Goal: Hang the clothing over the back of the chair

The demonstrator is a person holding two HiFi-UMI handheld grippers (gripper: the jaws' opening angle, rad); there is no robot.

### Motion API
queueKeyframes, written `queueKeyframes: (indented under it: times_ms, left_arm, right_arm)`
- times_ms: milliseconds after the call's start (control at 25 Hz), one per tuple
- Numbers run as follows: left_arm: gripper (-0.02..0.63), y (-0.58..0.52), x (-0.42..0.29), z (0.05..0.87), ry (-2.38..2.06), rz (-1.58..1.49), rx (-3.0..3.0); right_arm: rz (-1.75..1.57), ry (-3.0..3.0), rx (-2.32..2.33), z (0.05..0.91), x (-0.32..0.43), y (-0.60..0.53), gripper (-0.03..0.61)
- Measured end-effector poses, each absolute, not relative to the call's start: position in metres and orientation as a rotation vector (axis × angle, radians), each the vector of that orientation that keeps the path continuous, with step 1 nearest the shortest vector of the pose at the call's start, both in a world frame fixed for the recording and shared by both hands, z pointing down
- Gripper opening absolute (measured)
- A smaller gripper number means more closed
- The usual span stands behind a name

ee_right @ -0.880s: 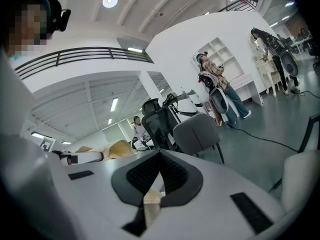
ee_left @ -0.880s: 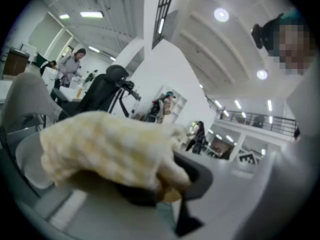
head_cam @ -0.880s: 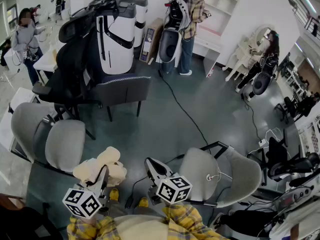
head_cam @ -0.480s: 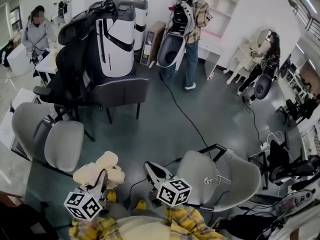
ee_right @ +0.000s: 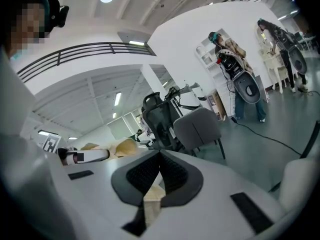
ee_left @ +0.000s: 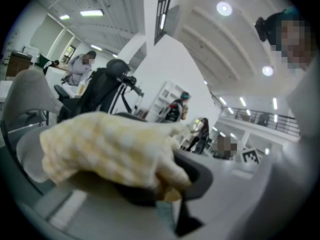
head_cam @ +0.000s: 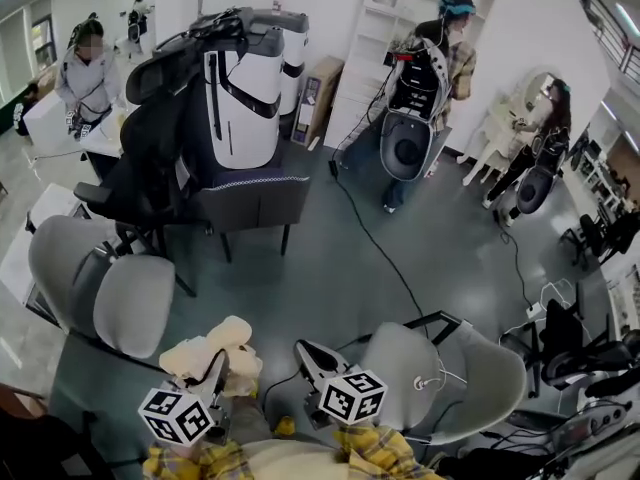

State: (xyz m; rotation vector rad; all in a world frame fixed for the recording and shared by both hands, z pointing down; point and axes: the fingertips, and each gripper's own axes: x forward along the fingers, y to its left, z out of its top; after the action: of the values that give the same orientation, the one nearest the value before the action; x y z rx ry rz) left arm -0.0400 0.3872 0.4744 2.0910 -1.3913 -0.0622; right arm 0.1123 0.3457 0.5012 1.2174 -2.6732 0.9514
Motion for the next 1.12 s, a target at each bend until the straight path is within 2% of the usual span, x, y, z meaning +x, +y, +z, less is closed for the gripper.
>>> queueKeyframes:
  times_ms: [1120]
  left_arm:
    - [0.058,0.219,-0.102,0.459,-1.146,-0.038,2.274]
  right_arm:
    - [0.839,-2.689,1.225,0.497,0.017,0.178,0.014]
